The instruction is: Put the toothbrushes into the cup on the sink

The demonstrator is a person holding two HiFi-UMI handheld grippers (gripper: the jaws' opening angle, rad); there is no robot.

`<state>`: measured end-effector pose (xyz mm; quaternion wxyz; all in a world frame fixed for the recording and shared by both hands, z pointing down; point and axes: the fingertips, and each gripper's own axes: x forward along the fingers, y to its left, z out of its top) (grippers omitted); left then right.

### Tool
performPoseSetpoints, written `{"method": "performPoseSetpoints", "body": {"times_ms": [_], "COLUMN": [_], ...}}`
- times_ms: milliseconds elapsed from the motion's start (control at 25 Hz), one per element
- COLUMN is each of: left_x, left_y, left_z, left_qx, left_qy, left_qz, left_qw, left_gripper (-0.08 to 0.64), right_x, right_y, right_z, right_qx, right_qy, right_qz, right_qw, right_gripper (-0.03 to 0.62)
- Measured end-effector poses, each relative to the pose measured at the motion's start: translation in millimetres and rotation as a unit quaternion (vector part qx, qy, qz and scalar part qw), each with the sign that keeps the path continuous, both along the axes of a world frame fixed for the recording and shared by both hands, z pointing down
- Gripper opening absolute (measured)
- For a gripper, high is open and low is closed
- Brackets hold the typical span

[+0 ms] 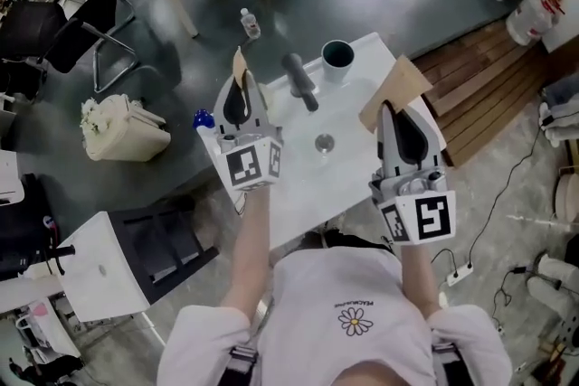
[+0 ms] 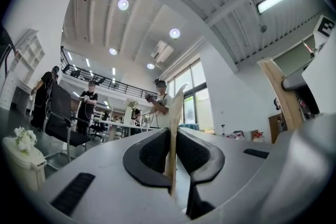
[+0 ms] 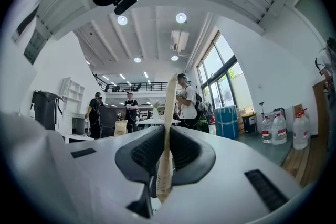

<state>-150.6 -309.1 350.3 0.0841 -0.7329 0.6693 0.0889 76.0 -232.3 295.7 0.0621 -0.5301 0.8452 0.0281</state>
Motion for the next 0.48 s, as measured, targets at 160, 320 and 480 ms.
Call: {"method": "performPoseSetpoints", "body": {"times_ms": [160, 320, 480], "left_x": [-8, -15, -17], "left_y": [-10, -19, -23], "left_z": [17, 37, 53], "left_qx": [-0.011, -0.030, -0.048], "left_qy": [0.015, 0.021, 0.026], "left_qz": [-0.011, -0.022, -0.027], "left_qw": [0.9998, 0.9991, 0.9981], "left_gripper": [0.035, 0.035, 0.035], "right_x": [0, -2, -3], "right_y": [-1, -1, 0], "right_z": [7, 14, 20], "right_qx": [-0.009, -0.019, -0.028], "right_qy": [0.004, 0.008, 0.012], "right_qz": [-0.002, -0.003, -0.004], "right_qw": [1.000, 1.000, 1.000], "right_gripper": [0.026, 0.026, 0.026]}}
